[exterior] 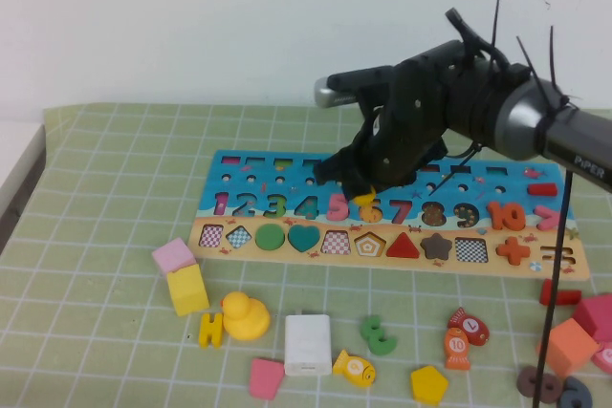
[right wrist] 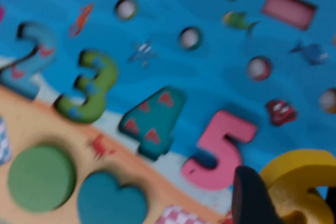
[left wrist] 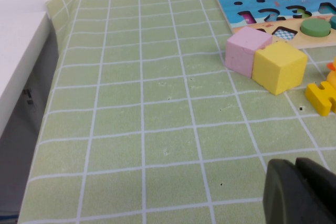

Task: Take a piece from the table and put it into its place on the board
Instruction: Place the "number 6" into the hole of the number 6

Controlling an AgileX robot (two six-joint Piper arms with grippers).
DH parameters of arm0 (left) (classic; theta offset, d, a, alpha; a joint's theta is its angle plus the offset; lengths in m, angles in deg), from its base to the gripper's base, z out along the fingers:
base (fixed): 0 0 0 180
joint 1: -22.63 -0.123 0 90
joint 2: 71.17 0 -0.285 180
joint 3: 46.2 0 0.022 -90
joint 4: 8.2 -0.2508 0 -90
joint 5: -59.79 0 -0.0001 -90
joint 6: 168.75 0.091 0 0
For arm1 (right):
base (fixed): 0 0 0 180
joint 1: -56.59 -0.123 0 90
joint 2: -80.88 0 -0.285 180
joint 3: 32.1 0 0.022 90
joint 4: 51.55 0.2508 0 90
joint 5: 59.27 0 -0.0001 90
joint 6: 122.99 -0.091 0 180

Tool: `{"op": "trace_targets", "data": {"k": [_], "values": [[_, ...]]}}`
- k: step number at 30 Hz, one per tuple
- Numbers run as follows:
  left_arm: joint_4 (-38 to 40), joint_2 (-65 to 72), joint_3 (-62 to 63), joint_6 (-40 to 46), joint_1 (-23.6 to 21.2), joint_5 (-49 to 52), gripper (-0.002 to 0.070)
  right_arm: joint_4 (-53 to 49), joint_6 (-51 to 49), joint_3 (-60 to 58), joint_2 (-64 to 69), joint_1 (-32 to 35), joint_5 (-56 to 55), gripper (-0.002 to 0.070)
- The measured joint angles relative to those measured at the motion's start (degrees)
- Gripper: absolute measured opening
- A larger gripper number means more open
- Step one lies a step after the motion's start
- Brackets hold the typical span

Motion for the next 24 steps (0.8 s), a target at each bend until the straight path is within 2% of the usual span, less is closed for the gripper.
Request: {"op": "trace_targets", "data": {"k": [24], "values": [[0.00,0.00,0.00,0.00,0.00,0.00,-0.0002,-0.28,-8.69,0.81,3.47,1.47,2.27,0.0276]]}}
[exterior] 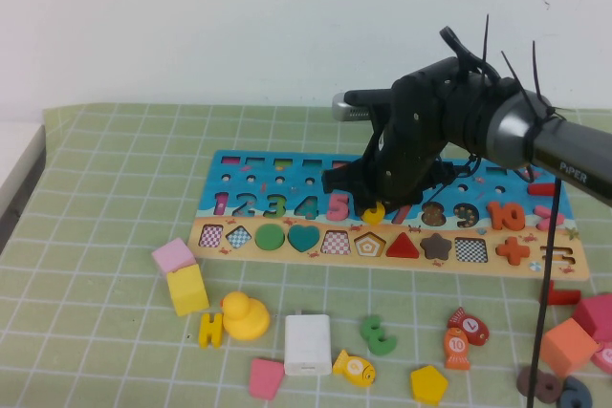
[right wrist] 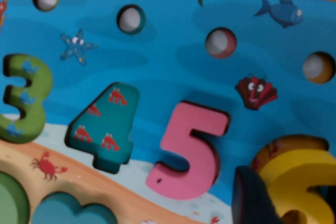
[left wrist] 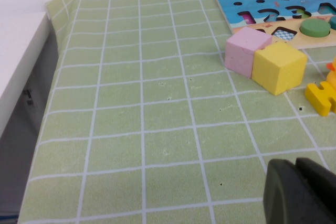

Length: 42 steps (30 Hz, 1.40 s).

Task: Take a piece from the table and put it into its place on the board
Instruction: Place the "number 6" into the hole of the number 6

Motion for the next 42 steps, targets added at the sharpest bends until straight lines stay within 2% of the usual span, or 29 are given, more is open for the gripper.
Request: {"op": "trace_targets", "data": {"k": [42], "values": [[0.00,0.00,0.00,0.08,0.00,0.00,-0.0002,0.10,-3.55,0.24,0.43,0.09,-1.13,0.0276]]}}
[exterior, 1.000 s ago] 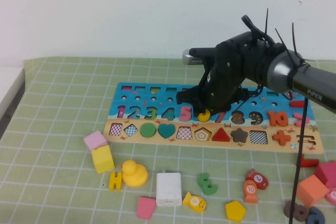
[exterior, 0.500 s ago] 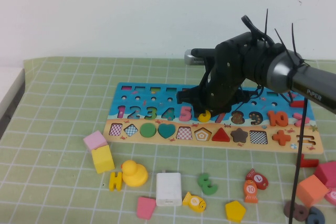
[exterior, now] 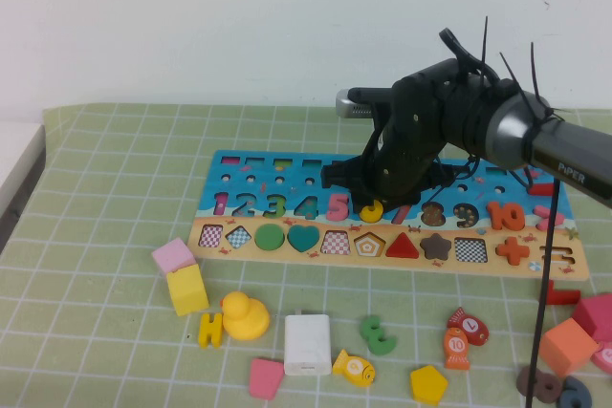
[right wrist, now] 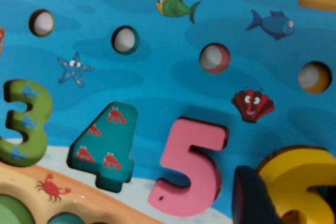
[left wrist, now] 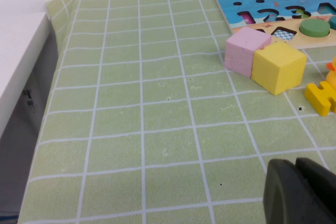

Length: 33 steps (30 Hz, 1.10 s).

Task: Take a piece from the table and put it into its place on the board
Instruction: Place the "number 6" into the hole of the number 6

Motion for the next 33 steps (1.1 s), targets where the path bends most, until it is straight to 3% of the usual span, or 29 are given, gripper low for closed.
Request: {"op": "trace_targets", "data": {"k": [17,25,33], "values": [[0.00,0.00,0.00,0.26,0.00,0.00,-0.0002,0.00,0.00,0.24,0.24,0.00,0.21,0.0301],[0.00,0.00,0.00,0.26,0.00,0.09,-0.0002,0.00,0.00,0.33,0.24,0.00,0.09,0.0459],[0.00,0.00,0.00,0.16,0.00,0.09,-0.0002,0.00,0.00,4.96,1.26,0.00,4.37,0.0487]]}}
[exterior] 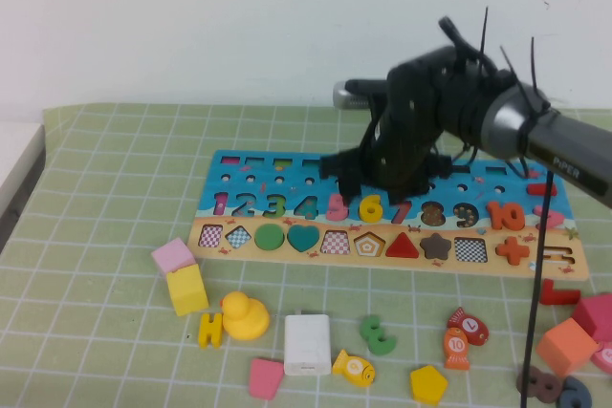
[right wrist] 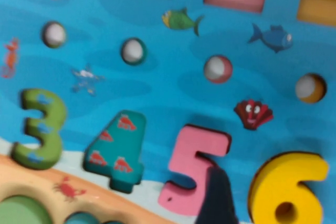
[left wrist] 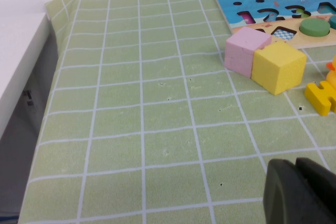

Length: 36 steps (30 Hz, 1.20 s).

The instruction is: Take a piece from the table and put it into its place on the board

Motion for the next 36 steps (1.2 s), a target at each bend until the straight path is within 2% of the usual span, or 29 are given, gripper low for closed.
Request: {"op": "trace_targets", "data": {"k": [3,5,8,12,14,18,26,29,36], "values": [[0.00,0.00,0.00,0.00,0.00,0.00,-0.0002,-0.26,1.78,4.64,0.09,0.00,4.09,0.0474],[0.00,0.00,0.00,0.00,0.00,0.00,-0.0002,-1.06,4.08,8.22,0.09,0.00,7.57,0.0434],[0.00,0.00,0.00,0.00,0.00,0.00,-0.0002,-3.49,8.18,14.55,0.09,0.00,14.80,0.0315],[0.00,0.00,0.00,0.00,0.00,0.00,-0.0002,-5.05,12.46,19.77,-1.32,0.00,18.47,0.0087],[0.00,0.00,0.00,0.00,0.00,0.00,-0.0002,-5.07,14.43,20.04,-3.40,0.00,19.03,0.0036],[0.00,0.00,0.00,0.00,0.00,0.00,-0.0002,-5.07,17.39,20.27,-9.80,-1.24,19.18,0.0006],[0.00,0.00,0.00,0.00,0.00,0.00,-0.0002,-4.99,20.30,18.24,-25.45,-3.92,19.28,-0.0001],[0.00,0.00,0.00,0.00,0.00,0.00,-0.0002,-7.92,20.79,11.37,-32.23,-3.92,19.28,-0.0001],[0.00,0.00,0.00,0.00,0.00,0.00,-0.0002,-12.02,18.48,-13.85,-49.83,-3.92,19.28,-0.0001]]}}
